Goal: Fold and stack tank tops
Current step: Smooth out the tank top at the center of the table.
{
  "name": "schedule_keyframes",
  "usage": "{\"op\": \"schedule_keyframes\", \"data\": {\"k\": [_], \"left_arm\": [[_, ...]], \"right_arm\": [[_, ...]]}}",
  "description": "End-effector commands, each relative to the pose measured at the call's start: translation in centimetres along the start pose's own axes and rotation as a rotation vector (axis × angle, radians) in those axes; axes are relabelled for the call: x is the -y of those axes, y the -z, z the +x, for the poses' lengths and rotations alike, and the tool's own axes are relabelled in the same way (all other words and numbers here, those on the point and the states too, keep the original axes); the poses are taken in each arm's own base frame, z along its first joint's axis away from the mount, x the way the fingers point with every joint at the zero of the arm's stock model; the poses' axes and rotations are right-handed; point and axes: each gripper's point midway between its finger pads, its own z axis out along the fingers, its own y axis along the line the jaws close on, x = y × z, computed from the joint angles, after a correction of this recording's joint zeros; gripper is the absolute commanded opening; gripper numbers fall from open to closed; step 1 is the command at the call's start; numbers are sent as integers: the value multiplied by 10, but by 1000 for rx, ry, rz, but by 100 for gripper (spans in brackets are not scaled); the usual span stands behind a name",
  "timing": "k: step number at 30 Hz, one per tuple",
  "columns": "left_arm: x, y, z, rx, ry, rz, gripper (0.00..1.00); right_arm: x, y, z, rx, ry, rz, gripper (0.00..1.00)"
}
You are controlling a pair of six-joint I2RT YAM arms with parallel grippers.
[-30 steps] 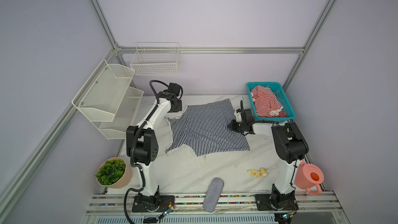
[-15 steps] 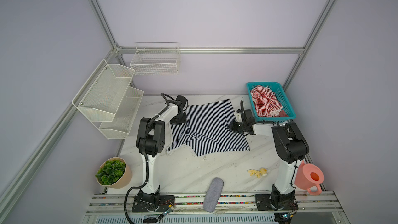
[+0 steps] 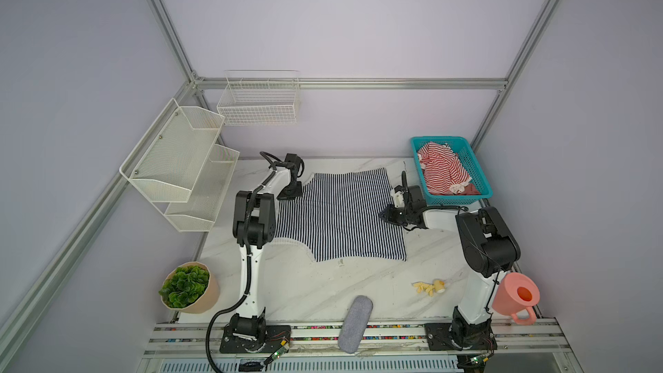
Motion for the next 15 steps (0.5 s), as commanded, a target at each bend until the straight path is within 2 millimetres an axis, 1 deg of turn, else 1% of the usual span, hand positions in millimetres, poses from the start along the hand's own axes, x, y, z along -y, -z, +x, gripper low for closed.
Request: {"op": "schedule_keyframes", "data": {"k": [1, 3, 5, 7, 9, 11, 12, 14, 15], "left_arm": [[-11, -1, -11, -1, -13, -18, 5], [-9, 2, -13, 4, -13, -3, 8], [-6, 9, -18, 18, -11, 19, 15], [-2, 24, -27, 50, -3, 54, 22], [2, 51, -40, 103, 4, 95, 29], [6, 83, -52, 165, 6, 133, 33], [7, 103, -57, 201, 6, 151, 35], [10, 142, -60, 265, 4, 177, 36], [12, 160, -57, 288, -1, 188, 38]], "right_arm": [[23, -4, 35, -102, -41, 87, 23], [24, -5, 34, -104, -38, 92, 23], [22, -6, 30, -101, -36, 89, 23], [15, -1, 22, -83, -29, 77, 24], [2, 9, 10, -49, -13, 53, 26], [-12, 25, -4, -7, 6, 29, 29], [-20, 34, -10, 14, 18, 18, 31], [-32, 53, -18, 50, 38, 9, 34], [-36, 62, -20, 60, 47, 11, 35]]}}
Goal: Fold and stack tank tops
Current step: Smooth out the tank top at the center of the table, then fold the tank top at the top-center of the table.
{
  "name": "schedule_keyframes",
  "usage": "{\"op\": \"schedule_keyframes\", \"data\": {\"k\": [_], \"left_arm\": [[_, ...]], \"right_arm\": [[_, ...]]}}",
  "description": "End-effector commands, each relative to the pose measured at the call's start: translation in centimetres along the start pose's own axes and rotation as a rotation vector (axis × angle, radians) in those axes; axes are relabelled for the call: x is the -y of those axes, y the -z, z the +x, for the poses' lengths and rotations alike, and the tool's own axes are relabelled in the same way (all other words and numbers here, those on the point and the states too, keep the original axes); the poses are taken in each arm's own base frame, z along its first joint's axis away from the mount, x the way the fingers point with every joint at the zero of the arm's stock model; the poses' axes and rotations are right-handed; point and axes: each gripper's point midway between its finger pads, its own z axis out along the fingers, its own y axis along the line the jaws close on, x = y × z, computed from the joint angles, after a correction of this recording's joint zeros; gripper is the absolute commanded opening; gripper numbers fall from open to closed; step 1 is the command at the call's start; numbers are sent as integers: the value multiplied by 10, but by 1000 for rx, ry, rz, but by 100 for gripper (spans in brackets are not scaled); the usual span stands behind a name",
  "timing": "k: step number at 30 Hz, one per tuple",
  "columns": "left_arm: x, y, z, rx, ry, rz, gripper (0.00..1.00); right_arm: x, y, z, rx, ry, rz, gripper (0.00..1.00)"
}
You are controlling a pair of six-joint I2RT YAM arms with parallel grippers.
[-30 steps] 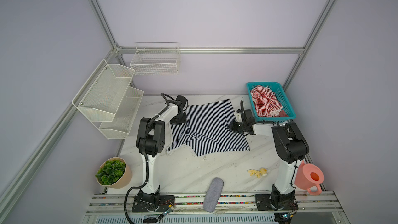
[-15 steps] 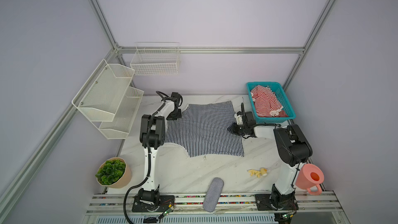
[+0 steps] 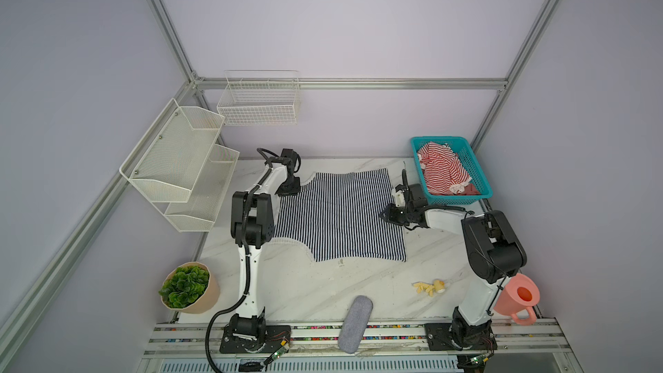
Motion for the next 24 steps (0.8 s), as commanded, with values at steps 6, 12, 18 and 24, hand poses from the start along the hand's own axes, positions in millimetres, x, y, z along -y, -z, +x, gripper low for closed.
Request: {"op": "schedule_keyframes", "data": {"k": [6, 12, 18, 24], "left_arm": [[59, 181, 22, 289, -83, 170, 48], [106, 155, 137, 144, -141, 200, 52], [129, 128, 225, 2, -216, 175, 52], [141, 134, 256, 2, -187, 208, 59]], "right_arm": [[-12, 67, 12, 40, 36, 73, 40], [10, 77, 59, -18, -14, 155, 41], [13, 93, 81, -40, -12, 209, 41], [13, 107, 94, -47, -23, 239, 42]]}}
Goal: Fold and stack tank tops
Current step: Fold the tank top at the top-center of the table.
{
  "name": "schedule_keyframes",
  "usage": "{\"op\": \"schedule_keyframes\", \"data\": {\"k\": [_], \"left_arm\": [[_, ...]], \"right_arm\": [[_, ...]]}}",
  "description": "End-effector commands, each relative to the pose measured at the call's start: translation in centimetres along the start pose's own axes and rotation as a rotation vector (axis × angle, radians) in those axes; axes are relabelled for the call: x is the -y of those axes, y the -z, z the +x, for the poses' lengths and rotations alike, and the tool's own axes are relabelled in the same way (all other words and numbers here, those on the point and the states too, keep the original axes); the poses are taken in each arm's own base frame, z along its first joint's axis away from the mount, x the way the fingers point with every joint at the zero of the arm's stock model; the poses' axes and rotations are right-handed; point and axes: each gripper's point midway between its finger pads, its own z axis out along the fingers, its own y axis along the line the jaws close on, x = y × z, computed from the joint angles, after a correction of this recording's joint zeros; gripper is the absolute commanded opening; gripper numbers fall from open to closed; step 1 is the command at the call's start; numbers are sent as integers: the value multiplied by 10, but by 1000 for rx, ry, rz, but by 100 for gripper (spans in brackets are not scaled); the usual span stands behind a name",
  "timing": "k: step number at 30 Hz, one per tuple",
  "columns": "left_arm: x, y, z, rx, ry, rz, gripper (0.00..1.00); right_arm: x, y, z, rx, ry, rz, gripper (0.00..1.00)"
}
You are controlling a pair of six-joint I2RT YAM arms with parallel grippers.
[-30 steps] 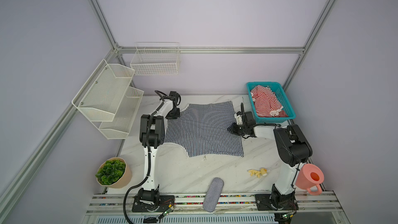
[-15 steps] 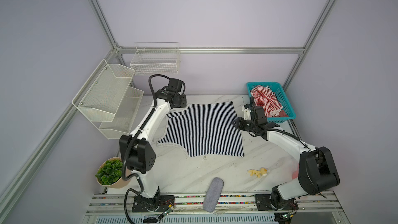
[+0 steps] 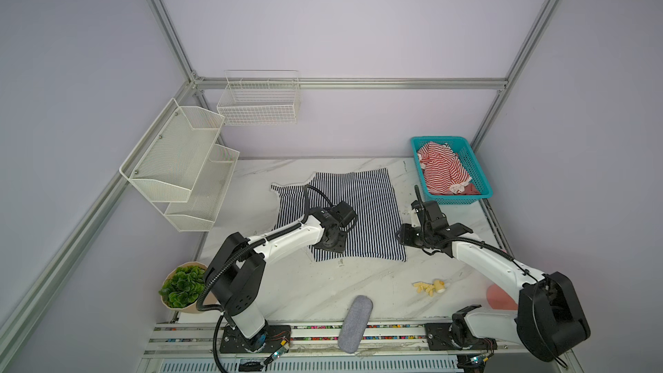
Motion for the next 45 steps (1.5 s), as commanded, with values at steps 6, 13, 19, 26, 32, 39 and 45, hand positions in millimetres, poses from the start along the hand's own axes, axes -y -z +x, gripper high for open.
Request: {"op": "schedule_keyframes", "data": {"k": [6, 13, 19, 26, 32, 39, 45], "left_arm": [[-8, 13, 21, 61, 175, 60, 66], [-25, 4, 42, 61, 267, 37, 67], [-38, 5, 52, 75, 360, 21, 66], [-59, -1, 48, 132, 487, 49, 65], [-57, -15, 40, 100, 494, 87, 65], [-59, -29, 45, 59, 507, 90, 64], [-58, -44, 49, 22, 500, 71, 63]], "right_arm": [[20, 1, 34, -77, -34, 97, 42], [27, -5, 46, -102, -48, 115, 42], [30, -7, 53, -118, -57, 124, 41], [35, -16, 59, -134, -74, 139, 40], [38, -25, 64, -151, -83, 144, 38], [45, -29, 70, -171, -84, 175, 38], [48, -28, 69, -172, -82, 197, 39]]}}
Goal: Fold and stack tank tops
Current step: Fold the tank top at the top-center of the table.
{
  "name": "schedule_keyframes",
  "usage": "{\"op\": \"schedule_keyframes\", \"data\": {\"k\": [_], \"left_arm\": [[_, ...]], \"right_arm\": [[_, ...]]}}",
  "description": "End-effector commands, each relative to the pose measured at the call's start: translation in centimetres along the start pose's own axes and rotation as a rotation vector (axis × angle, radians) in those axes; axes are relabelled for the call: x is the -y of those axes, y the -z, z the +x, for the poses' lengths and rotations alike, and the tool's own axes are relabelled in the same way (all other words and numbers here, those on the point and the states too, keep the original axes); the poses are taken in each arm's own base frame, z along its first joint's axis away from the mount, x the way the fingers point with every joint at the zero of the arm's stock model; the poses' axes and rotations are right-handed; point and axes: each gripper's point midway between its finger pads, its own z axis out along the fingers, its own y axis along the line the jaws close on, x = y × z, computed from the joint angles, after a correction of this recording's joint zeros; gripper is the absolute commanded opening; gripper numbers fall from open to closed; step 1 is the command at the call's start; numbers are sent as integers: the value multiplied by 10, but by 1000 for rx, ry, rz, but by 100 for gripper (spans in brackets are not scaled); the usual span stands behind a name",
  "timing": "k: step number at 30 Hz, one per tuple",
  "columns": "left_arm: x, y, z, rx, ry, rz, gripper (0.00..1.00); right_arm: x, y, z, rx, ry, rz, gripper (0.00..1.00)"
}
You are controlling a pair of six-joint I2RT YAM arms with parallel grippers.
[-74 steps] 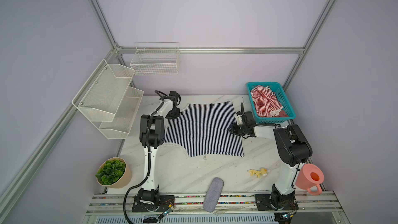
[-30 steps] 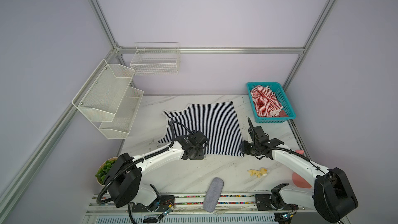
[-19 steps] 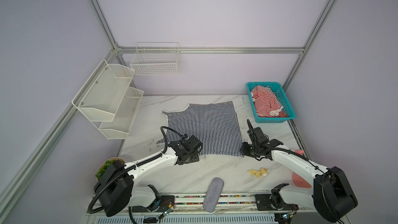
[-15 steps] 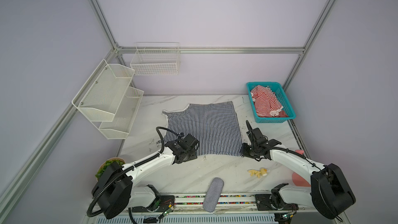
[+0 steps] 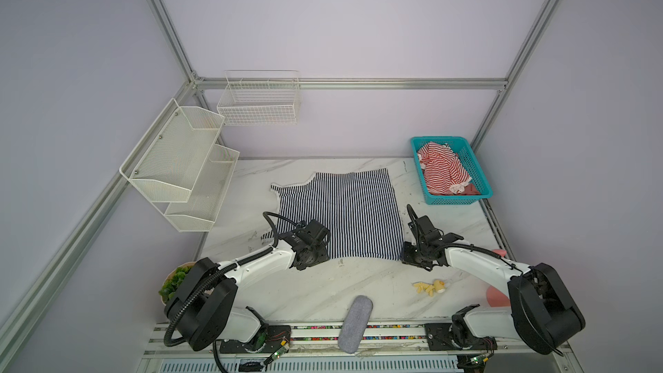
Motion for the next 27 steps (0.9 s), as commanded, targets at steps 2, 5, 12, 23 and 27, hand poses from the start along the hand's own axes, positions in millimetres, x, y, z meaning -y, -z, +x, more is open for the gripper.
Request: {"op": "schedule_keyframes", "data": {"k": [2, 5, 12, 23, 27], "left_arm": [[-7, -18, 9, -37, -8, -22, 61], [-9, -23, 11, -53, -8, -32, 57], [-15, -27, 15, -60, -7, -44, 50], [-16, -29, 18, -73, -5, -44, 22], [-12, -25, 18, -78, -10, -20, 6]], "right_arm": [[2, 0, -2, 9, -8, 22, 39], [-3, -2, -3, 6, -9, -1, 40], [-5, -6, -2, -2, -4, -10, 35], [-6, -6, 0, -10, -5, -16, 13], [-9, -4, -1, -7, -4, -28, 0]]}}
